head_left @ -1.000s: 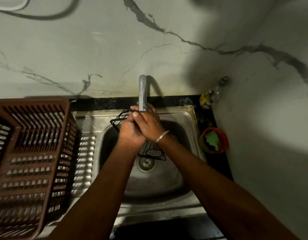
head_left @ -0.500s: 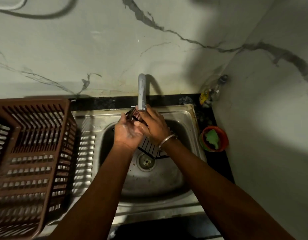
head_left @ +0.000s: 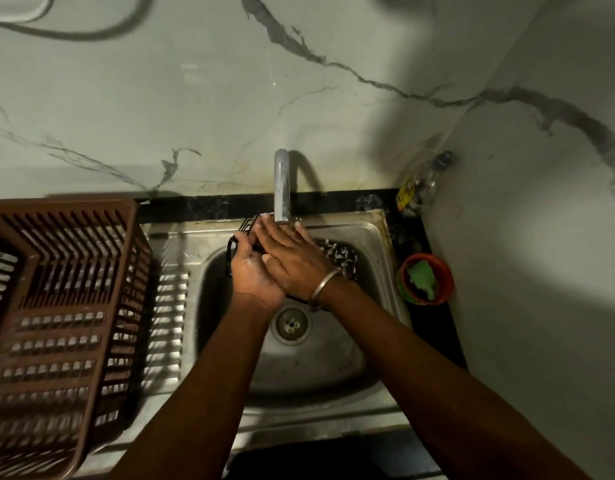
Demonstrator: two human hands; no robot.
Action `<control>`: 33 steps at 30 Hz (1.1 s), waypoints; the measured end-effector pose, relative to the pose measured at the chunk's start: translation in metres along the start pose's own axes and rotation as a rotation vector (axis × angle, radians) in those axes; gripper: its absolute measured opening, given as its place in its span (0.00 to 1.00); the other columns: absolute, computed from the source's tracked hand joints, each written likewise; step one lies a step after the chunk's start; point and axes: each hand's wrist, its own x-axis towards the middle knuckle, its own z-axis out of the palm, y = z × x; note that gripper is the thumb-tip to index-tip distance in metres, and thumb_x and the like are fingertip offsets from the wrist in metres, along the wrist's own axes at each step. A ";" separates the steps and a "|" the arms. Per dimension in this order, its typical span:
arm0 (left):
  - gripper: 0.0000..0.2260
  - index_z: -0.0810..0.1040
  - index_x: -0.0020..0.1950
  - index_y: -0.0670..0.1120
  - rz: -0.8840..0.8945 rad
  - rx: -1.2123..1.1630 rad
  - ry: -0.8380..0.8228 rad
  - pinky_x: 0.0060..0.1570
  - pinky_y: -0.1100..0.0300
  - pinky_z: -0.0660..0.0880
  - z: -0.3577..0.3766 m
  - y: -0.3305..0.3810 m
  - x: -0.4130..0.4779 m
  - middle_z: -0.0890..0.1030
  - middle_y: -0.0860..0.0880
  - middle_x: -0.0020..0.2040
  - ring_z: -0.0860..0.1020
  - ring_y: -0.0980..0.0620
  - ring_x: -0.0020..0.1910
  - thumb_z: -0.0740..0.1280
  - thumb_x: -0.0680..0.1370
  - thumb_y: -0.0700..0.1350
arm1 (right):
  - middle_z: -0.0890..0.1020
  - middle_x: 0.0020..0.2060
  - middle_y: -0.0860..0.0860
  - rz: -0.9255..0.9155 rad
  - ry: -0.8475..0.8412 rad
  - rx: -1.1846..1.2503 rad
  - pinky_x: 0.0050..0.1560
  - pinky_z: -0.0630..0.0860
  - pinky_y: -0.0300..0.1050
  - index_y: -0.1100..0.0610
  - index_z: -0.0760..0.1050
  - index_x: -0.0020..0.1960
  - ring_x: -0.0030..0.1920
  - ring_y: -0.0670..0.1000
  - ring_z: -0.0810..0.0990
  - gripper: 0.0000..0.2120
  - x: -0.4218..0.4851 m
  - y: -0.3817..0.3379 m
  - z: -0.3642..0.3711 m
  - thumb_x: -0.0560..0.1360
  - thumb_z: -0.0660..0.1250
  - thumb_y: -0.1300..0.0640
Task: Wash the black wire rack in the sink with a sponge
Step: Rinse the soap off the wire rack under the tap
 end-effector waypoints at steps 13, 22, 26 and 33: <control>0.19 0.80 0.67 0.42 0.005 -0.077 0.017 0.73 0.42 0.74 -0.009 0.001 0.014 0.83 0.41 0.65 0.80 0.41 0.69 0.61 0.87 0.54 | 0.57 0.84 0.56 0.065 0.028 -0.044 0.84 0.50 0.58 0.58 0.56 0.84 0.84 0.55 0.51 0.35 -0.011 0.006 -0.006 0.83 0.41 0.41; 0.18 0.74 0.78 0.49 0.072 -0.071 -0.050 0.67 0.38 0.78 -0.015 0.014 0.017 0.82 0.39 0.69 0.82 0.38 0.67 0.63 0.88 0.42 | 0.57 0.84 0.59 0.024 0.084 -0.154 0.82 0.48 0.64 0.50 0.54 0.85 0.84 0.61 0.49 0.30 -0.021 0.012 0.001 0.85 0.46 0.42; 0.20 0.74 0.74 0.38 -0.012 -0.123 0.004 0.66 0.44 0.80 -0.017 0.011 0.016 0.83 0.32 0.63 0.84 0.37 0.62 0.64 0.81 0.35 | 0.62 0.82 0.58 -0.127 0.086 -0.119 0.82 0.52 0.65 0.47 0.61 0.83 0.83 0.62 0.54 0.30 -0.017 0.020 -0.001 0.83 0.63 0.58; 0.15 0.83 0.53 0.40 -0.014 -0.207 0.018 0.67 0.47 0.80 -0.011 -0.001 0.016 0.86 0.41 0.54 0.86 0.43 0.59 0.65 0.80 0.50 | 0.69 0.78 0.60 -0.177 0.145 -0.016 0.81 0.58 0.64 0.60 0.70 0.77 0.80 0.65 0.61 0.25 -0.011 0.010 -0.004 0.82 0.60 0.55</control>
